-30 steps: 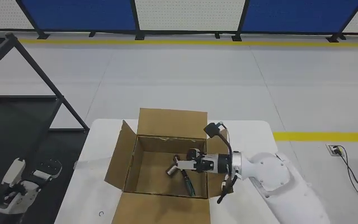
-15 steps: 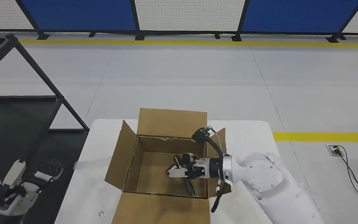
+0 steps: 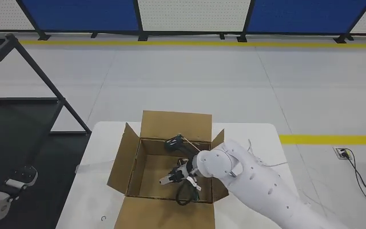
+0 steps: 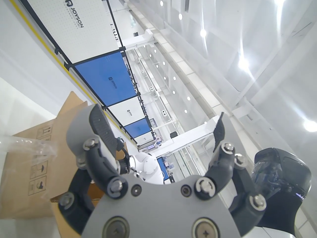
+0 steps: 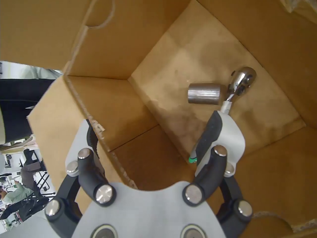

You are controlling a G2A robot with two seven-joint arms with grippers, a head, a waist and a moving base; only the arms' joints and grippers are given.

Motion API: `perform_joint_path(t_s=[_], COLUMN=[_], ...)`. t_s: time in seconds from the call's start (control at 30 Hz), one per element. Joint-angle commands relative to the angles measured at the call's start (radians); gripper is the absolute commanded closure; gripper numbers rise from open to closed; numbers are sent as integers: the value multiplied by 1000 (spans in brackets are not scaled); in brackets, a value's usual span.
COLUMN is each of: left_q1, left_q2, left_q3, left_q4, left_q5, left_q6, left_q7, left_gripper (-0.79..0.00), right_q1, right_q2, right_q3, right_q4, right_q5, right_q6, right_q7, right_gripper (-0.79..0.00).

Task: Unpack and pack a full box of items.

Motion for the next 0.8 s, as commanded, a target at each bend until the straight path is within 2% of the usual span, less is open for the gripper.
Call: perform_joint_path(t_s=[0.0, 0.4, 0.5, 0.77], left_q1=[5, 12, 12, 12], left_q2=[-1, -2, -2, -2], left_q3=[-1, -1, -1, -1], left_q4=[-1, -2, -2, -2], left_q5=[-1, -5, -5, -5], left_q6=[-3, -9, -9, -9], left_q7=[-3, -5, -5, -5], left_gripper=[-785, -785, -785, -785], right_q1=[16, 8, 3, 39], right_q2=[-13, -12, -20, -67], right_q3=[-19, -19, -53, -149], right_q4=[31, 30, 33, 64], right_q5=[-20, -24, -117, -304], right_q6=[26, 24, 52, 113], right_q7=[-4, -17, -24, 56], right_gripper=[-785, -785, -785, -785])
